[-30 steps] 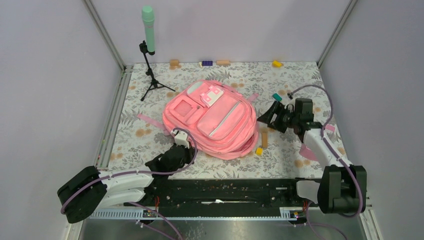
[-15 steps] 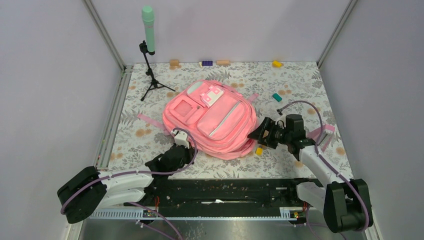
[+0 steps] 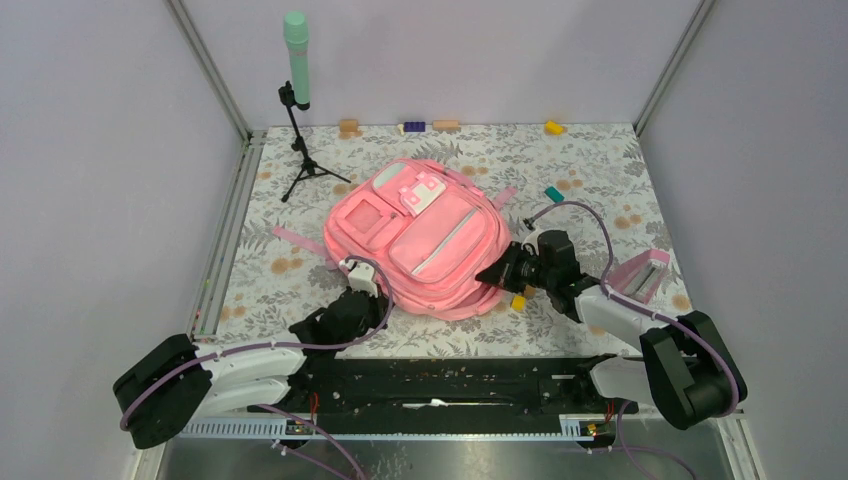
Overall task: Pack the student bag
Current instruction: Zip the student bag at the center of the board.
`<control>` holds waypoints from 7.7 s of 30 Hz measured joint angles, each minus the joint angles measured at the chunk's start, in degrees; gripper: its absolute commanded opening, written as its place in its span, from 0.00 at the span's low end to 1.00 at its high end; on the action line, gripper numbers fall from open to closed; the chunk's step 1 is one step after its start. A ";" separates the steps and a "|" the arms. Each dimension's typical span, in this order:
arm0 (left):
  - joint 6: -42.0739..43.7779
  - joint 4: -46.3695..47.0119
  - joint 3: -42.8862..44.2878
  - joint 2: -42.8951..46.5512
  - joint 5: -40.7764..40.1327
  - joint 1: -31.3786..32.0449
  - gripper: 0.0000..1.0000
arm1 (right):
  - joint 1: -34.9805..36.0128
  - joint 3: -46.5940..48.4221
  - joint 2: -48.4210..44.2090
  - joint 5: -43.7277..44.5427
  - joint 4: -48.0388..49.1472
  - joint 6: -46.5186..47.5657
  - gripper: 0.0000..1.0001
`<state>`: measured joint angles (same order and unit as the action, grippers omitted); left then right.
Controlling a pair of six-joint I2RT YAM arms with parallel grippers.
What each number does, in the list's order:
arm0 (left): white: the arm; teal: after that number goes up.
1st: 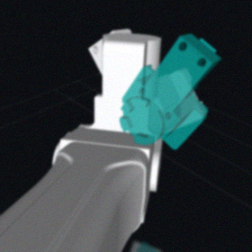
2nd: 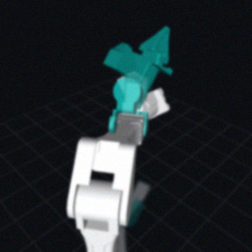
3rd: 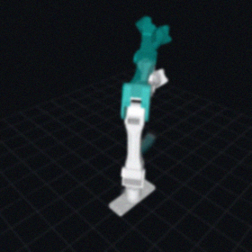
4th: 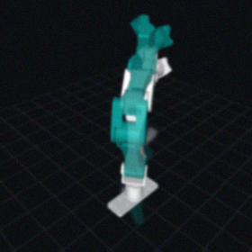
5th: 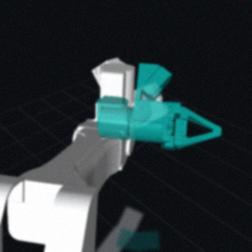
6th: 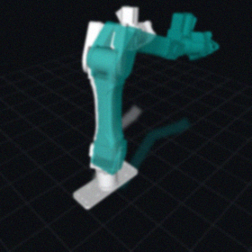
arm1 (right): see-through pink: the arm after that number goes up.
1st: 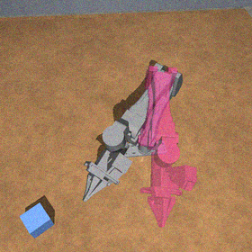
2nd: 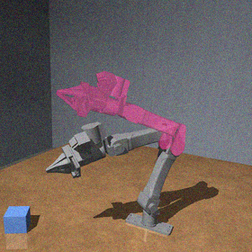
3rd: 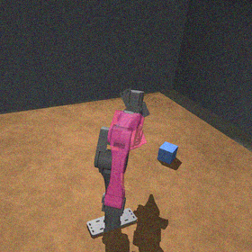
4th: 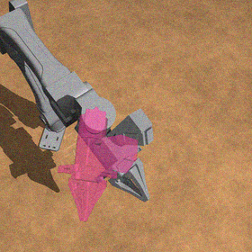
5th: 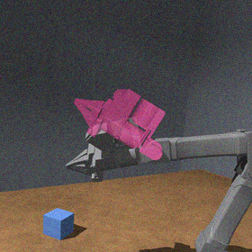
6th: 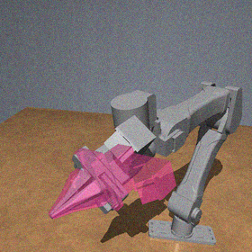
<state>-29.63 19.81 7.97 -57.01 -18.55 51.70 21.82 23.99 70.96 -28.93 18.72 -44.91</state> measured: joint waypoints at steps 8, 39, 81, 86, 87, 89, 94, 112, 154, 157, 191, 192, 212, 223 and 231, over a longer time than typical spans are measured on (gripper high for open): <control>-2.21 -0.52 0.02 0.42 -0.57 4.13 0.00 | 5.86 -1.68 -0.31 6.40 4.87 -4.46 0.00; -11.15 -0.35 15.74 -16.70 -9.49 24.04 0.00 | 17.00 -2.01 -0.94 26.69 8.76 -5.01 0.00; -24.57 -16.15 20.39 -0.94 -4.09 19.87 0.97 | 19.82 -8.90 -41.70 28.57 -25.75 16.76 0.73; -29.97 -17.49 15.76 5.44 -4.24 13.90 0.98 | 24.22 -10.19 -38.27 28.74 -22.23 16.00 0.72; -30.49 -17.42 15.34 5.51 -3.69 12.41 0.98 | 25.90 -10.23 -36.94 29.49 -21.18 15.65 0.71; -31.30 -17.33 14.88 5.03 -2.60 9.38 0.98 | 29.22 -10.25 -34.42 30.88 -19.02 15.06 0.70; -32.37 -16.90 14.53 3.28 -0.68 5.81 0.95 | 36.11 -10.25 -25.97 36.68 -12.92 13.51 0.66; -34.88 -3.67 10.80 -8.72 2.54 -1.03 0.18 | 40.81 -4.37 -0.70 53.37 -2.69 11.43 0.00; -22.88 -13.94 10.80 4.35 8.70 -12.39 0.00 | 40.09 -2.95 -7.08 40.70 -2.67 14.10 0.62; -22.86 -13.97 10.80 4.39 8.79 -12.39 0.00 | 41.09 -2.03 -2.67 41.92 -1.51 13.99 0.61; -22.21 -17.46 11.08 7.15 8.41 -12.87 0.00 | 46.88 13.31 17.11 58.45 -4.81 15.10 0.00; -22.14 -17.62 11.19 7.17 8.46 -13.03 0.00 | 46.88 13.25 16.74 58.38 -5.01 15.08 0.00; -17.42 -21.27 12.26 9.31 15.87 -21.55 0.00 | 36.63 4.04 -0.22 47.95 -5.40 9.88 0.00; -12.28 -24.72 12.81 10.43 19.34 -28.92 0.00 | 26.69 3.04 -0.31 42.77 -3.26 10.78 0.00; -6.43 -29.07 15.74 10.45 20.65 -31.43 0.70 | 20.70 3.17 0.46 31.95 -1.44 13.57 0.00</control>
<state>-36.05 -9.26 23.70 -46.57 2.11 20.27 42.52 27.16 71.42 3.03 17.28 -31.33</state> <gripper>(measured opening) 0.416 0.064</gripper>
